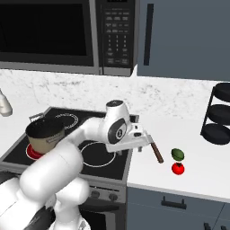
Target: Put the tomato and avocado in the pot. Retrieve the spatula and lightly stir the vegetables in the pot.
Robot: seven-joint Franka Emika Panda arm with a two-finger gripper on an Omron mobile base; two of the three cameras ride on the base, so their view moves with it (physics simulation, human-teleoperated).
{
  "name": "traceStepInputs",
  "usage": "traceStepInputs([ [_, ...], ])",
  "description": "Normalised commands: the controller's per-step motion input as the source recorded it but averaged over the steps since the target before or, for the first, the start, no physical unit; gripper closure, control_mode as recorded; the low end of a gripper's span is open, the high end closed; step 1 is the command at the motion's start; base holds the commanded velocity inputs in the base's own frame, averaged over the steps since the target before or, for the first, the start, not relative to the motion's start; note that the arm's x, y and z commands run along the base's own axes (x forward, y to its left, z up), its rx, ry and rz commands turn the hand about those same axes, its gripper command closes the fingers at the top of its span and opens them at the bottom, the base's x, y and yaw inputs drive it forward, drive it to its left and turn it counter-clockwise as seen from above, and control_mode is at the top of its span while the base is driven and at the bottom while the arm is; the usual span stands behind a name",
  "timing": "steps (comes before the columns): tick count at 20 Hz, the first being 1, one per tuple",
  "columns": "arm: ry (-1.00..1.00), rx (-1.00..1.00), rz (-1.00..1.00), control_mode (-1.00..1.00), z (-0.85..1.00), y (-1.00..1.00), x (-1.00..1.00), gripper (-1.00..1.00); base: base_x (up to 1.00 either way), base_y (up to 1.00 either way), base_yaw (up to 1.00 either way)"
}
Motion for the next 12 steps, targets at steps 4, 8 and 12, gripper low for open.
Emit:
traceStepInputs([
  [4,0.04,0.08,0.0,-1.0,0.0,-1.0,0.0,-1.0,0.0,0.0,0.0],
  [8,0.01,0.24,0.0,-1.0,0.0,-1.0,0.01,-1.0,0.0,0.0,0.0],
  [12,0.01,0.21,0.03,-1.0,-0.08,-1.0,0.12,-1.0,0.0,0.0,0.0],
])
